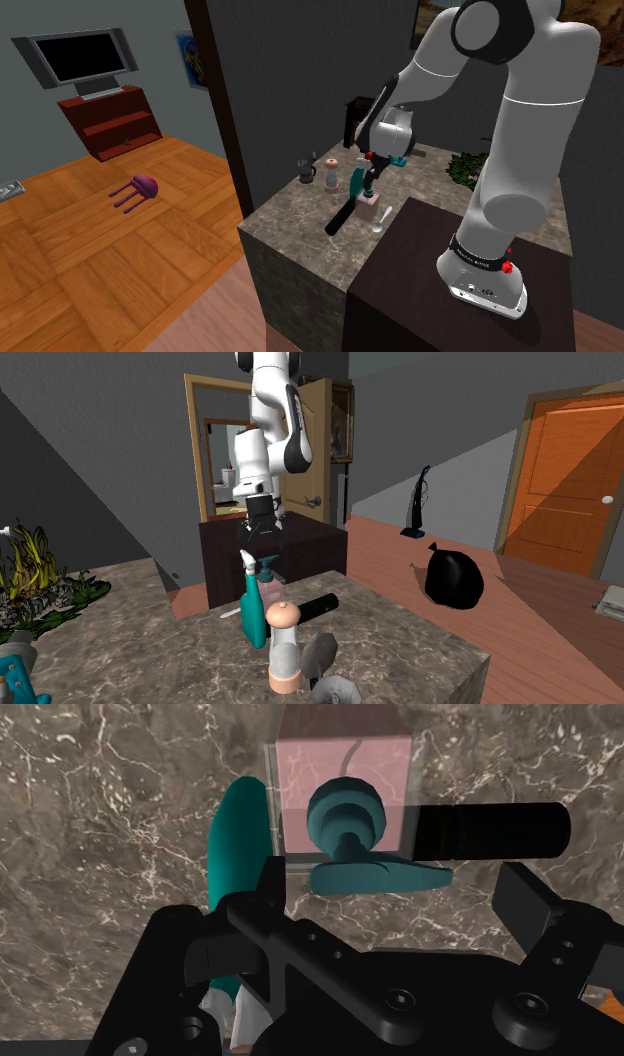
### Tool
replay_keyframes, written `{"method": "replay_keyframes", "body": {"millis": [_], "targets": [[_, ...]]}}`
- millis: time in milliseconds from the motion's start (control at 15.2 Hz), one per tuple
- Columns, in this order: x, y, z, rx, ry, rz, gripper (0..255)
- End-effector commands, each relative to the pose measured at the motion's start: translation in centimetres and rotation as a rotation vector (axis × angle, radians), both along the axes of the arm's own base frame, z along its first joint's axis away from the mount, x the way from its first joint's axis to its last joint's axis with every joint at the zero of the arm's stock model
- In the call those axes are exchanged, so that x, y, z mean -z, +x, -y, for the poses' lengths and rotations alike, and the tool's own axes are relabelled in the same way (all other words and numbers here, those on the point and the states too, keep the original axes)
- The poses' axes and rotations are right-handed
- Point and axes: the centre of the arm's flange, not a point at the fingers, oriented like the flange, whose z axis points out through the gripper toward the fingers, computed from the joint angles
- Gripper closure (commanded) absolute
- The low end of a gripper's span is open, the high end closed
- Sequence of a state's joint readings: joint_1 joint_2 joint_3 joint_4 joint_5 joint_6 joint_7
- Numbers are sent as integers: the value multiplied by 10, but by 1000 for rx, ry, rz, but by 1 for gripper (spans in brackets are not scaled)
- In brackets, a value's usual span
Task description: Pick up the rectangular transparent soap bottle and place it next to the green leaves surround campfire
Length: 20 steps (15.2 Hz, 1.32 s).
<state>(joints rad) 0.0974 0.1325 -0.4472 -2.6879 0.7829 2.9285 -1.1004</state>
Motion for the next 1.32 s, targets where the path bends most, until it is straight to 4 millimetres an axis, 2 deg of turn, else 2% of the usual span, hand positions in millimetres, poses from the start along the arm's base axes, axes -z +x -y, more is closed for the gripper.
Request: {"method": "replay_keyframes", "body": {"millis": [0,198,726,792,1254], "targets": [[13,1,1,2,0,1,0],[31,5,1,2,0,1,0],[31,5,1,2,0,1,0],[31,5,1,2,0,1,255],[31,5,1,2,0,1,255]]}}
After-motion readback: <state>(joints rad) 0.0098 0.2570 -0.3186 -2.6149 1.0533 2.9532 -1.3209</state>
